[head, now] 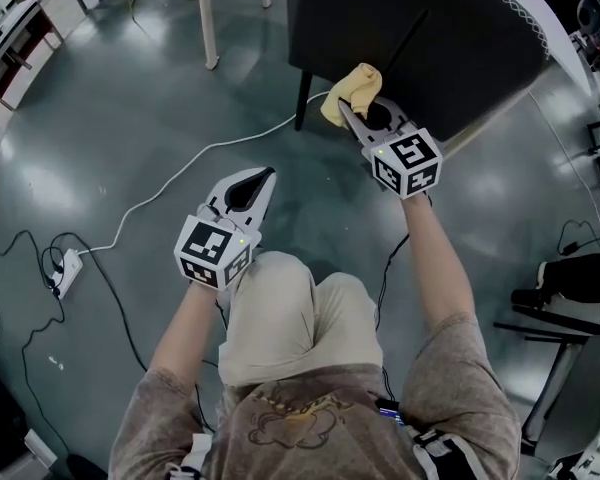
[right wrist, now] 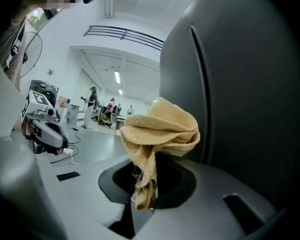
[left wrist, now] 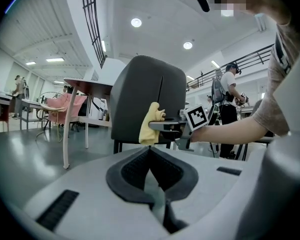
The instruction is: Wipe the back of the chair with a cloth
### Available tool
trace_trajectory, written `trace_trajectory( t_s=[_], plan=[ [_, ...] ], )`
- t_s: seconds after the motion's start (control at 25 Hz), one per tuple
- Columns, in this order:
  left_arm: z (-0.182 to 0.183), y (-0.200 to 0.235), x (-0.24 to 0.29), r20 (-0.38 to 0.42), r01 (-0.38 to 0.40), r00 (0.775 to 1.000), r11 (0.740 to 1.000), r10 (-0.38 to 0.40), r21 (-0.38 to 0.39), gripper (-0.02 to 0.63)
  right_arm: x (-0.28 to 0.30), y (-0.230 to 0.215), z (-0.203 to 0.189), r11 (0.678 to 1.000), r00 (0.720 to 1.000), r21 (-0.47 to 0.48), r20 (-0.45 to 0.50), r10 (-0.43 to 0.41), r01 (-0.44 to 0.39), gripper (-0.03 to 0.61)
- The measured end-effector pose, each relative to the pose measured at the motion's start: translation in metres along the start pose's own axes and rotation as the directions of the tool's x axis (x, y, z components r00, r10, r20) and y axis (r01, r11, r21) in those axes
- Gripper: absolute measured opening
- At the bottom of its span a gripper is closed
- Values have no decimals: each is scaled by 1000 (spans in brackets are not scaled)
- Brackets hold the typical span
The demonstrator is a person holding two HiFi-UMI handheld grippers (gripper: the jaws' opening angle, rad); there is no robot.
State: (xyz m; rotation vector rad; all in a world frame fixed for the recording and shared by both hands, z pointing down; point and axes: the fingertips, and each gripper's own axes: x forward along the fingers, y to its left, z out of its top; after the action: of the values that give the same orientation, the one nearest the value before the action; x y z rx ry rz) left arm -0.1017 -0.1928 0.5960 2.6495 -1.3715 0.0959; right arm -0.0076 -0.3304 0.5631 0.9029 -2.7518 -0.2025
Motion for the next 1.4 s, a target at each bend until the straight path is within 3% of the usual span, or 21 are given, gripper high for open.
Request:
trace_trajectory(
  t_s=[0.68,1.04,1.4],
  plan=[
    [11,-60,0,6,51,999,998,-51,32,9,-181,-8,-25,989,989,24,-6,-146,146,64],
    [20,-86,7,27,62,998,997,-64,46,9,-210,14,-16,994,993,25,29,-111,110,64],
    [12,-77,20,15,54,998,998,-54,12,9,-203,30,5,996,992,30,90,-83,81,64]
  ],
)
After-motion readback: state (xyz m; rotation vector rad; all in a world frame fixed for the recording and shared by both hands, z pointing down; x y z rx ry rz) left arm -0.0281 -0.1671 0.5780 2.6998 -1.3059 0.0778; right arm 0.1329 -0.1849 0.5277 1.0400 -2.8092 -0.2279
